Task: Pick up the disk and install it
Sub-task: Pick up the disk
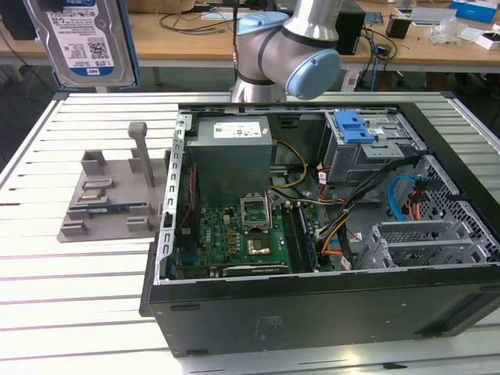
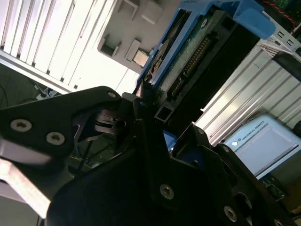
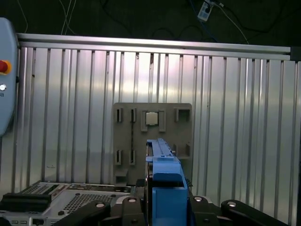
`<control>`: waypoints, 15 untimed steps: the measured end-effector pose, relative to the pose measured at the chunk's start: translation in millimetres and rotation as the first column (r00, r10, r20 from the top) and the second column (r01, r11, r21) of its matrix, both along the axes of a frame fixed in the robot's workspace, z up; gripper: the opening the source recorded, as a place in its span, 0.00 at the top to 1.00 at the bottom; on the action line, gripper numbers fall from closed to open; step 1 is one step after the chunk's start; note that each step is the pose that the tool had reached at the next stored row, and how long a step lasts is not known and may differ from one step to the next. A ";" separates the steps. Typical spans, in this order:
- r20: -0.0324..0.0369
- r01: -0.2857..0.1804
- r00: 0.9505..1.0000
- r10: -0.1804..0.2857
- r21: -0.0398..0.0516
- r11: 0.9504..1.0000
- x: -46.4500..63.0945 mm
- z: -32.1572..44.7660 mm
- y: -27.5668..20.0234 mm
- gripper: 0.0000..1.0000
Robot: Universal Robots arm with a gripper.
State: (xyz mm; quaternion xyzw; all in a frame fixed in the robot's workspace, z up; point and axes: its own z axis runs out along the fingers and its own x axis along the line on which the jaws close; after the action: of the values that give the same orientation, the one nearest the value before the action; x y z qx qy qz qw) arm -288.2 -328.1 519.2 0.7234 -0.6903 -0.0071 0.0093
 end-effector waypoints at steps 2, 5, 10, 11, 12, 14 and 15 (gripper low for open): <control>0.000 0.000 1.000 0.000 0.000 1.000 11.6 0.1 -0.1 0.63; -0.001 0.000 1.000 0.000 0.000 1.000 24.1 0.0 -0.1 0.63; -0.001 0.000 1.000 0.000 0.000 1.000 47.2 0.0 -0.2 0.63; -0.002 0.000 1.000 0.000 0.000 1.000 54.3 0.0 -0.3 0.63; -0.002 0.000 1.000 0.000 0.000 1.000 57.5 0.0 -0.3 0.63; -0.002 0.000 1.000 0.000 0.000 1.000 64.7 0.1 -0.5 0.63; -0.002 0.000 1.000 0.000 0.000 1.000 68.9 0.1 -0.6 0.63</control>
State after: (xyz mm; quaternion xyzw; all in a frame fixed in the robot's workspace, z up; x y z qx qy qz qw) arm -219.3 -328.7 519.3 0.7234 -0.6903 -0.0079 0.0101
